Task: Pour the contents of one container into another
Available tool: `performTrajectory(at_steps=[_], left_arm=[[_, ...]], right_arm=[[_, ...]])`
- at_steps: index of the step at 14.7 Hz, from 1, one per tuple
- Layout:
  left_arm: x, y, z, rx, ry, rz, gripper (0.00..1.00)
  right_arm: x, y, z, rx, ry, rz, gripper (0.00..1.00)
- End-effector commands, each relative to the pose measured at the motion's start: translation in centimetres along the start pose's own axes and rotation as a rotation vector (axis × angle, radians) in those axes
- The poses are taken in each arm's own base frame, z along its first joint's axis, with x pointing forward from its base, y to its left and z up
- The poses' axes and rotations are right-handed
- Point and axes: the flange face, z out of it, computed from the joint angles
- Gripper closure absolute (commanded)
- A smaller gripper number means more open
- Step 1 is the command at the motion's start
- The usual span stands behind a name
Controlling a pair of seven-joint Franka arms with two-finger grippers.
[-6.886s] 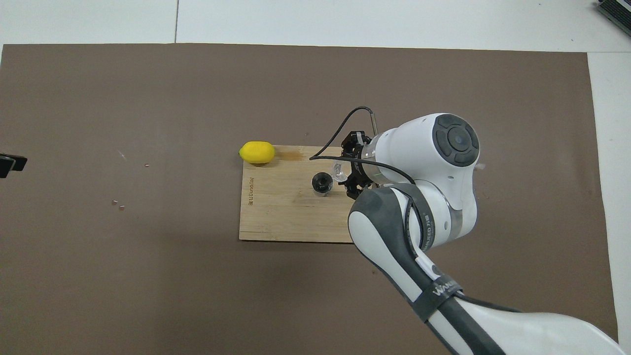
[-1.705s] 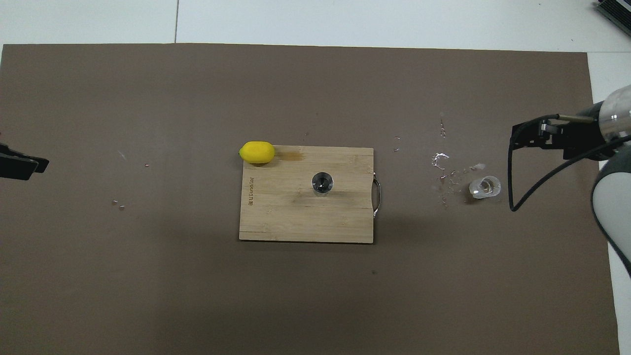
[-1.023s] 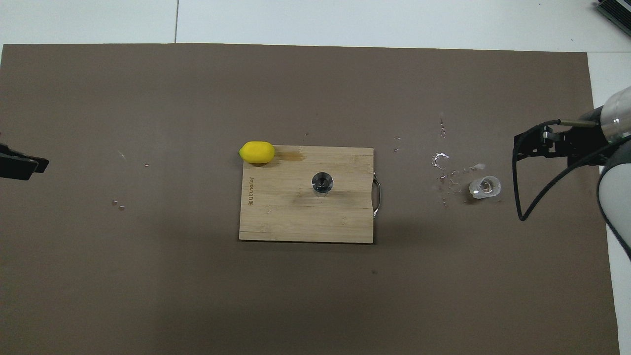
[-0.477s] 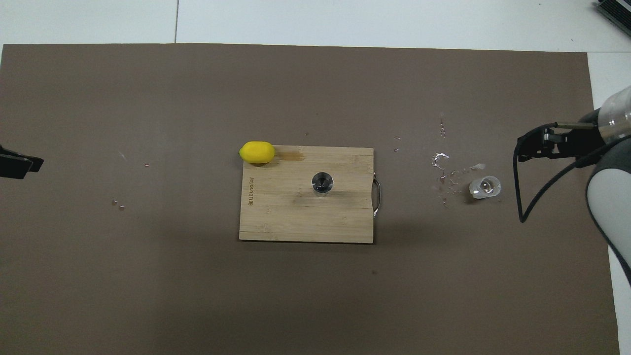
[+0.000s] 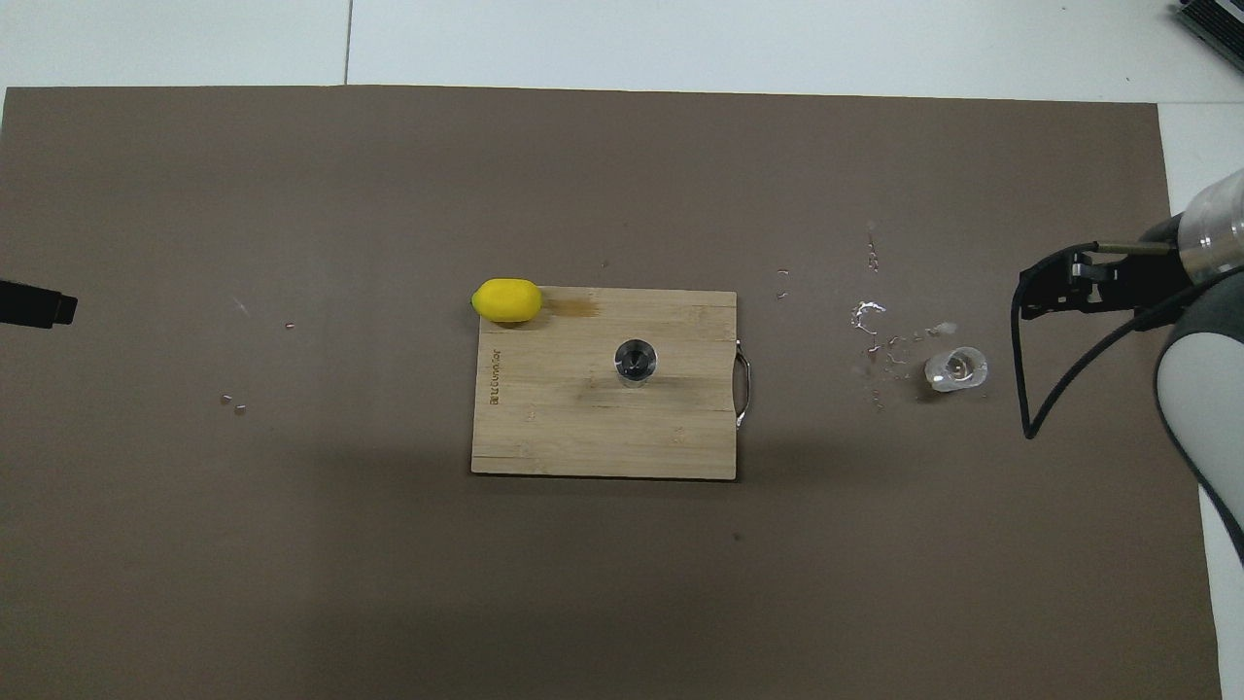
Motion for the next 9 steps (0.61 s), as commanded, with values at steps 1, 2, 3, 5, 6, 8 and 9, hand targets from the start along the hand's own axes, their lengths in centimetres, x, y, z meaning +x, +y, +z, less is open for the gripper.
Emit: performTrajectory(at_steps=[1,2,3,5,6,8,9], left_arm=[[0.0,0.6,-0.1,0.022,-0.003,-0.014,0.00],[0.2,1.4,-0.1,0.021,-0.004,-0.001,0.00],[0.5,2.1,-0.1,0.021,-0.004,0.012,0.00],[0.8,3.4,-0.1,0.020,-0.005,0.023,0.00],[1.1,4.4,-0.2,0.019,0.000,0.000,0.00],[1.5,5.8,0.0,0.020,0.003,-0.044,0.00],[1.6,6.3,0.0,0.019,0.003,-0.041,0.00]], right_arm=[[-0.2,0.0,-0.1,-0.006,-0.002,-0.031,0.00],[-0.2,0.0,-0.1,-0.005,-0.002,-0.031,0.00],[-0.2,-0.1,-0.1,-0.005,-0.002,-0.033,0.00],[-0.2,0.0,-0.1,-0.001,-0.003,-0.031,0.00],[-0.2,-0.1,-0.1,0.019,-0.005,-0.029,0.00],[-0.2,0.1,-0.1,0.028,-0.006,-0.023,0.00],[-0.1,0.1,-0.1,0.029,-0.003,-0.021,0.00]])
